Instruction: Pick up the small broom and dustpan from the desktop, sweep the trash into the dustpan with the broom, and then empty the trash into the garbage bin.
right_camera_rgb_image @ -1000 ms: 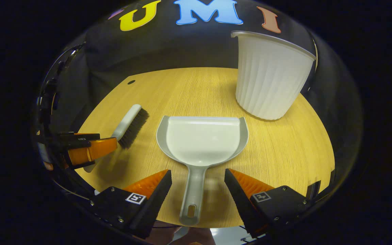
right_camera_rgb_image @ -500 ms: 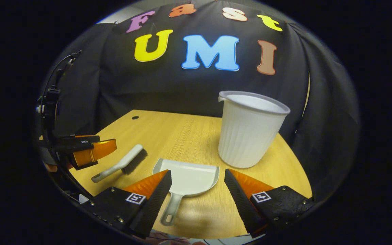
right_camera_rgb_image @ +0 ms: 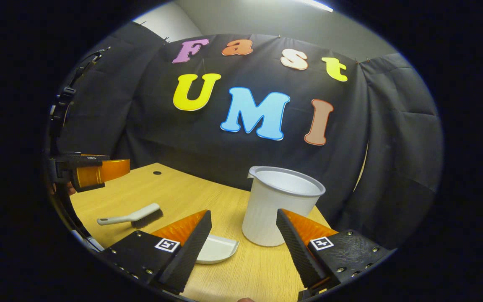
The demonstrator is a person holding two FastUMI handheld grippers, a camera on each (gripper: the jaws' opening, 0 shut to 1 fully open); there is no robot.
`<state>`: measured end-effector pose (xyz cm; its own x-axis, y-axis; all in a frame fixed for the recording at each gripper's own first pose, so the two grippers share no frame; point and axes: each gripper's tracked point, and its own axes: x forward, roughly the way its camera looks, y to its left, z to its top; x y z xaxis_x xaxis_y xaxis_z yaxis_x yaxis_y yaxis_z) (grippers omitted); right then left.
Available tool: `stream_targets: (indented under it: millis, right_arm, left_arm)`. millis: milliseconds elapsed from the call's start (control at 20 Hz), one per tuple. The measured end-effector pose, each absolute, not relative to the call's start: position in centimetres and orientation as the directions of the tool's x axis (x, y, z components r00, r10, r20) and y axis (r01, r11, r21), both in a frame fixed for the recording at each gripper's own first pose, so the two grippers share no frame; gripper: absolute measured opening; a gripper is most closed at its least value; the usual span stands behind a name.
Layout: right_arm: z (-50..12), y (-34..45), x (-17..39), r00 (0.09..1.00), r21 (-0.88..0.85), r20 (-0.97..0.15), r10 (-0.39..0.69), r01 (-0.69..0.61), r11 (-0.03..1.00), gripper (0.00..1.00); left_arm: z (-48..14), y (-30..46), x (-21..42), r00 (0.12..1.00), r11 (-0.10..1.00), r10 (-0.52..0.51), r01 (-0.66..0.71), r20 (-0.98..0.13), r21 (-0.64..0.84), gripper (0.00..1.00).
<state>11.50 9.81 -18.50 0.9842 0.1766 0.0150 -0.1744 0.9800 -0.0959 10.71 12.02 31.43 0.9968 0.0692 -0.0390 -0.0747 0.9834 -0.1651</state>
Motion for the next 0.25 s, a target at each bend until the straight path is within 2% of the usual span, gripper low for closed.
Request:
stream_targets:
  millis: [250]
  right_arm:
    - [-17.89,8.82,11.4,0.993,-0.081,0.014,0.117,-0.116,0.99,0.97]
  left_arm:
    - [33.01,12.51,10.33,0.999,0.985,0.049,-0.05,-0.01,-0.164,0.95]
